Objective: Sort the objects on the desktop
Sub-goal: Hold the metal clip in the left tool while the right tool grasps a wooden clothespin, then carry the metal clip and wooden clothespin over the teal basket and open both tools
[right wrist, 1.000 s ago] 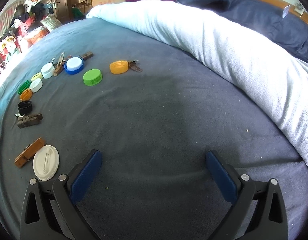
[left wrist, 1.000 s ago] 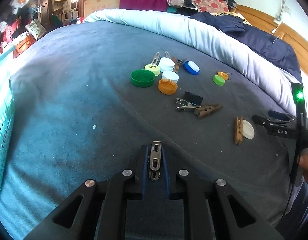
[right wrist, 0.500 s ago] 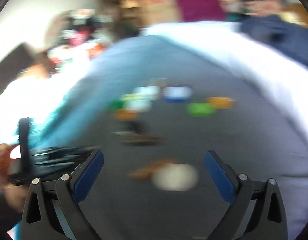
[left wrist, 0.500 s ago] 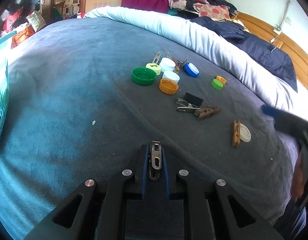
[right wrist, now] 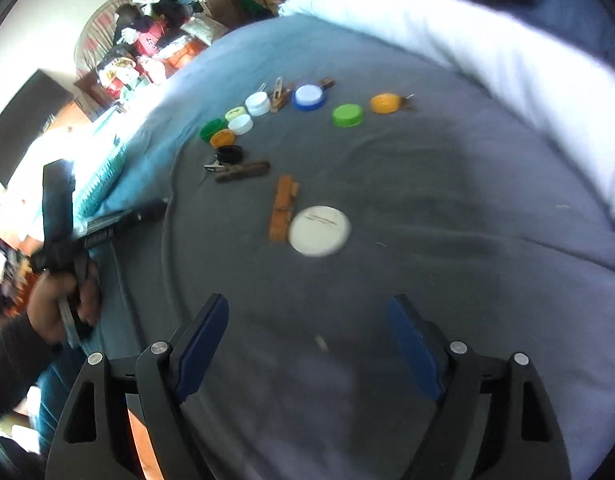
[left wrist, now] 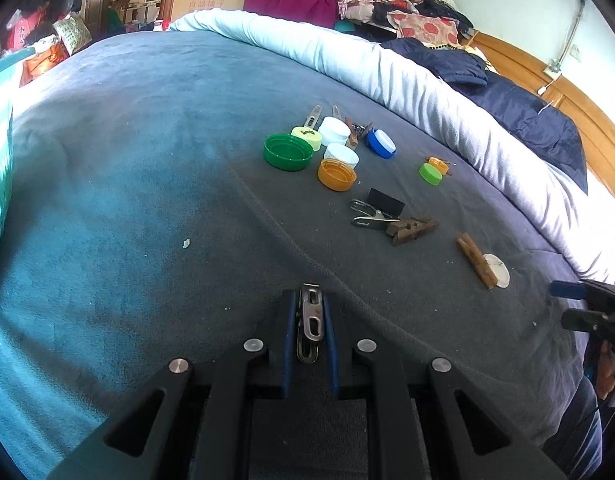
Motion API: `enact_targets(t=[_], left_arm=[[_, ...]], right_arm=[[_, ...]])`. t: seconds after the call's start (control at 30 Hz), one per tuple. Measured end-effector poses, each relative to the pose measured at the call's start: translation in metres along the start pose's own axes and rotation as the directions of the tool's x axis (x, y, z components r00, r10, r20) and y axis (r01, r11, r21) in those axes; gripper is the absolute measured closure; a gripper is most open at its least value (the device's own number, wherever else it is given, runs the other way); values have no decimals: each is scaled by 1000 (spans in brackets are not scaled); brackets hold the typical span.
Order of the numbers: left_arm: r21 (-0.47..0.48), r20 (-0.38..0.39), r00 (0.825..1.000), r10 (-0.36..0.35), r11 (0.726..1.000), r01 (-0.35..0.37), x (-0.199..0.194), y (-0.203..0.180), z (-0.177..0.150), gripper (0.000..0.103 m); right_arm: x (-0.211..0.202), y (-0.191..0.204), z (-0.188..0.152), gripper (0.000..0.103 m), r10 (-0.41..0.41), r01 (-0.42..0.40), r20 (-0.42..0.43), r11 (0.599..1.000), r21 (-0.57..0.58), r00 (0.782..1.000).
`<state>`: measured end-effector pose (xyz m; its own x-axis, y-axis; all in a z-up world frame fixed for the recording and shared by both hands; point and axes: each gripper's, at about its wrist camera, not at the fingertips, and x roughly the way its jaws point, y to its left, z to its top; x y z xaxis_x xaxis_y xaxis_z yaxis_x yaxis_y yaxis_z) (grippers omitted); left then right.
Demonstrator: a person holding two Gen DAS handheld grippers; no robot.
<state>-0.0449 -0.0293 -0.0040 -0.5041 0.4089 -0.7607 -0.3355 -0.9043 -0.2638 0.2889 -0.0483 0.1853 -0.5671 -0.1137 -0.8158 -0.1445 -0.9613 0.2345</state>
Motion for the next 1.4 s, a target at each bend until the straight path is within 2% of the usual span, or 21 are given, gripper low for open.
enact_targets(t=[0.03, 0.07, 0.13, 0.2, 0.27, 0.37, 0.43, 0.6, 0.63, 0.67, 0.7, 0.8, 0.93, 1.1, 1.23, 1.4], left_arm=[[-3, 0, 1000, -3, 1000, 3, 1, 1, 1, 89], [-3, 0, 1000, -3, 1000, 3, 1, 1, 1, 89], [-1, -1, 1000, -1, 1000, 1, 0, 2, 1, 89], [2, -1, 1000, 2, 1000, -2, 2, 1, 1, 89], [2, -1, 1000, 2, 1000, -2, 1, 2, 1, 89], [3, -1, 1000, 2, 1000, -2, 0, 2, 1, 89], [3, -1, 1000, 1, 1000, -1, 0, 3, 1, 89], [9, -1, 1000, 11, 1000, -11, 0, 1, -1, 89], [18, 1, 1000, 27, 999, -27, 0, -1, -1, 87], [31, 3, 999, 48, 998, -49, -2, -3, -2, 87], [53, 8, 997, 75, 996, -75, -3, -8, -2, 89], [75, 59, 989, 136, 987, -140, -19, -16, -1, 89], [53, 129, 966, 225, 971, -233, -50, -19, 7, 89], [54, 237, 917, 321, 938, -342, -99, -18, 24, 89], [31, 294, 888, 352, 926, -377, -134, -10, 35, 89], [-3, 328, 865, 381, 916, -402, -167, 9, 45, 89]], right_arm=[[-2, 2, 2, 22, -14, 14, 18, 1000, -14, 1000], [0, 4, 6, 28, -18, 19, 32, 1000, -15, 999], [12, 2, 20, 50, -6, 6, 39, 1000, -15, 999], [29, 12, 33, 60, -1, 3, 41, 999, -43, 999], [43, 22, 47, 62, 0, 3, 34, 997, -82, 999], [71, 37, 62, 62, -41, 40, -5, 990, -136, 999], [88, 39, 62, 65, -97, 90, -33, 984, -156, 995], [98, 41, 58, 66, -119, 115, -10, 979, -169, 993], [98, 41, 59, 68, -123, 119, -12, 981, -155, 992], [96, 40, 61, 74, -127, 124, -12, 982, -141, 992], [96, 39, 63, 88, -106, 102, -21, 987, -126, 994], [83, 47, 66, 90, -84, 85, 14, 988, -125, 996], [52, 66, 80, 90, -38, 51, 94, 989, -137, 995], [22, 97, 109, 90, 1, 28, 166, 984, -177, 986], [6, 126, 131, 90, 41, 5, 212, 976, -216, 976], [-4, 164, 155, 90, 106, -43, 232, 964, -262, 967]])
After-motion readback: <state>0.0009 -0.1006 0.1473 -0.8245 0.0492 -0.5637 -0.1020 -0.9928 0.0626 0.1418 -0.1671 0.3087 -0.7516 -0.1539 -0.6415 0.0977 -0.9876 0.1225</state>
